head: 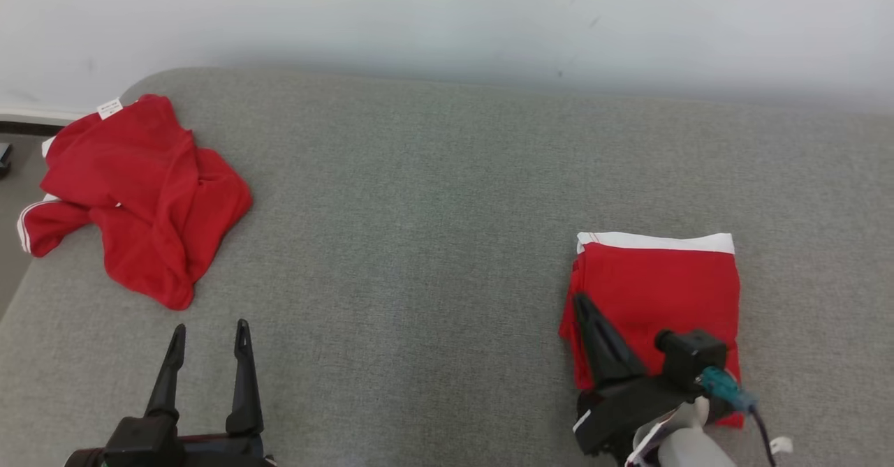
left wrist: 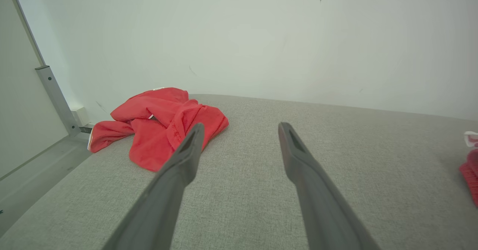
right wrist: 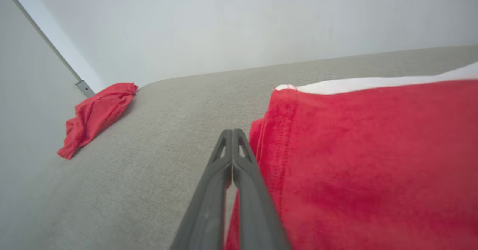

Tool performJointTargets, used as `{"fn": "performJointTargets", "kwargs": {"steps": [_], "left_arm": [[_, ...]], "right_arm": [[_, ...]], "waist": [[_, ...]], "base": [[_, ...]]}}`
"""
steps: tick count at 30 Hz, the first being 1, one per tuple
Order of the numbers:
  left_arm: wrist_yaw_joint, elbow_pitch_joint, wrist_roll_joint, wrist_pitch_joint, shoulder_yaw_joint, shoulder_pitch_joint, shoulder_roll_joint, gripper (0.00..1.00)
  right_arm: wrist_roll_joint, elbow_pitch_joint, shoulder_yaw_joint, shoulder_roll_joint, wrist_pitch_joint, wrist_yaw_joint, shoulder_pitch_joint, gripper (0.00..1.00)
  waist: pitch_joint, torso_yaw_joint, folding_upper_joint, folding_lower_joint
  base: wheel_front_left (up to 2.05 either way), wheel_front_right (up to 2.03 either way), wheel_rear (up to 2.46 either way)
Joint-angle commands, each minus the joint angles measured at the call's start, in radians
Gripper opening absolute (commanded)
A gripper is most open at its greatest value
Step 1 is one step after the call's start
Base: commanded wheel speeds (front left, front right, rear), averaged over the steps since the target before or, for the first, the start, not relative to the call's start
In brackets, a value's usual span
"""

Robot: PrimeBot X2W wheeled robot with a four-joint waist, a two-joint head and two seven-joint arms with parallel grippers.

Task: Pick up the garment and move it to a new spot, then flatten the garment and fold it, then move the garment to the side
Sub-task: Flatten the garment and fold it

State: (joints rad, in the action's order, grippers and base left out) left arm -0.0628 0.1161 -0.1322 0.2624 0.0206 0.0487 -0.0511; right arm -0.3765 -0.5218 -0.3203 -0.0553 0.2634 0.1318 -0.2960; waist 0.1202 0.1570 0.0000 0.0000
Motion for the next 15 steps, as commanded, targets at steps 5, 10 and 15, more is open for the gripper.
{"fn": "performJointTargets", "kwargs": {"steps": [5, 10, 15], "left_arm": [[-0.004, -0.009, 0.01, 0.004, 0.023, -0.02, 0.001, 1.0], [-0.006, -0.015, 0.026, 0.004, 0.035, -0.034, 0.001, 1.0], [-0.015, -0.014, 0.041, 0.004, 0.047, -0.054, -0.003, 1.0]], "right_arm": [[0.017, 0.09, 0.048, -0.03, 0.001, -0.002, 0.025, 0.0], [0.034, 0.167, 0.117, -0.059, 0.001, -0.002, 0.055, 0.0], [0.048, 0.216, 0.168, -0.082, 0.001, -0.002, 0.099, 0.0]], "waist": [[-0.016, -0.037, 0.0, 0.0], [-0.032, -0.075, 0.0, 0.0], [-0.05, -0.116, 0.0, 0.0]], "base": [[0.0, 0.0, 0.0], [0.0, 0.0, 0.0], [0.0, 0.0, 0.0]]}}
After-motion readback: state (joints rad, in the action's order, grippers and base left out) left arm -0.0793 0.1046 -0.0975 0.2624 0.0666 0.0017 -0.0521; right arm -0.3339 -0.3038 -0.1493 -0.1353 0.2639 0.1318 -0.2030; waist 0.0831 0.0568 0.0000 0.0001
